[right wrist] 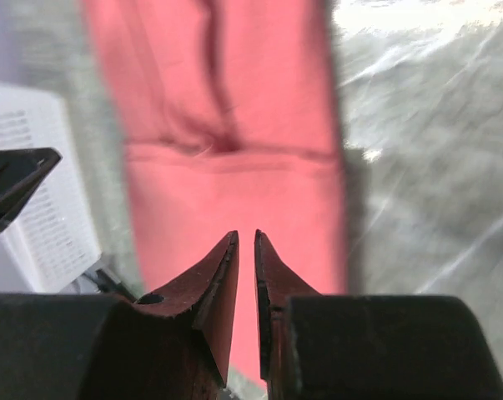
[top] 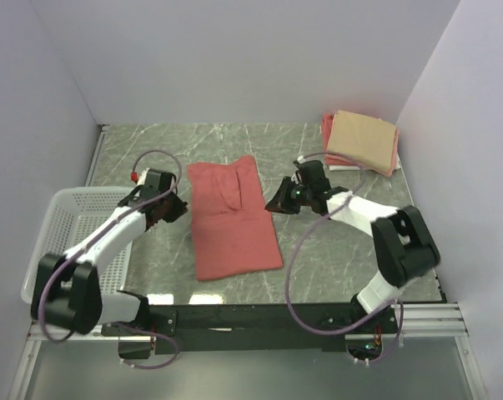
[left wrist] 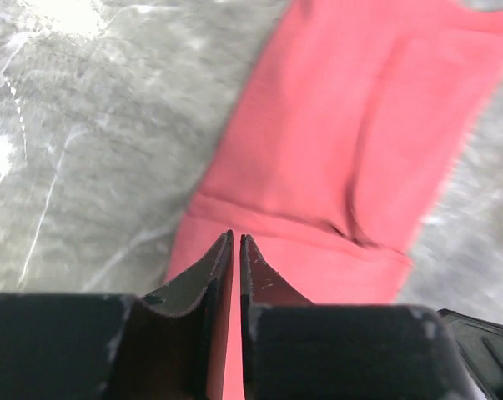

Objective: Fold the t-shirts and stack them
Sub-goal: Fold the tshirt

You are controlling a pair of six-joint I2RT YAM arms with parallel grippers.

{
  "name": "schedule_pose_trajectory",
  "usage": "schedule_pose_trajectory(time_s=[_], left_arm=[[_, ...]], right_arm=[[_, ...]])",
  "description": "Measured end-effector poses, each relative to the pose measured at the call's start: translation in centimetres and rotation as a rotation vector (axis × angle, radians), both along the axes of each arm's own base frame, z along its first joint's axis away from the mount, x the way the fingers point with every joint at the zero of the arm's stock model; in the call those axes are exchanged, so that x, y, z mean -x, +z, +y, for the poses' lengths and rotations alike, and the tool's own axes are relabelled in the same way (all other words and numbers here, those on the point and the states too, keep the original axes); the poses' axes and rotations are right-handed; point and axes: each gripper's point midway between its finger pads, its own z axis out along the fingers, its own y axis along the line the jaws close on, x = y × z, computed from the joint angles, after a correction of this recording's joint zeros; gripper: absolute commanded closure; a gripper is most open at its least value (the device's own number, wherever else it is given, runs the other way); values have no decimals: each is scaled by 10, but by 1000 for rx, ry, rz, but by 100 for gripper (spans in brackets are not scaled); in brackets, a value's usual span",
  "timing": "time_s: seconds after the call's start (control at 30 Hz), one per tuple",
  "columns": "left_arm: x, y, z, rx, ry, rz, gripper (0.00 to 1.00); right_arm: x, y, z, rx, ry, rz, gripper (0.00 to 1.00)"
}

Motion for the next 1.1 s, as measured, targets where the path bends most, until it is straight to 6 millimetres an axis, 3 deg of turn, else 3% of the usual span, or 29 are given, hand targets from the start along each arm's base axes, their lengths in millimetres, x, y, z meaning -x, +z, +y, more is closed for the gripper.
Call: schedule_pose_trajectory(time_s=[0.1,0.2,0.37,0.5,0.63,0.83,1.1], left_arm=[[13,27,-3,26,-17,-64,89],[42,31,-17,54,-69,-70,94],[110,-2,-44,86,-181,54,96],[156,-23,-46,101,-210,141,91],[176,-30,-47,124,-214,168,91],[193,-58,-39,86,-196,256,90],[200,-68,-35,79,-179,286,89]], right_arm=[[16,25,-4,-24,8,-57,80],[48,35,0,-31,48,-85,79],[118,19,23,-9,189,-43,79],[158,1,17,32,224,-6,79],[171,-12,4,60,202,8,79],[183,-42,-15,124,158,63,79],[191,-59,-29,157,106,105,78]])
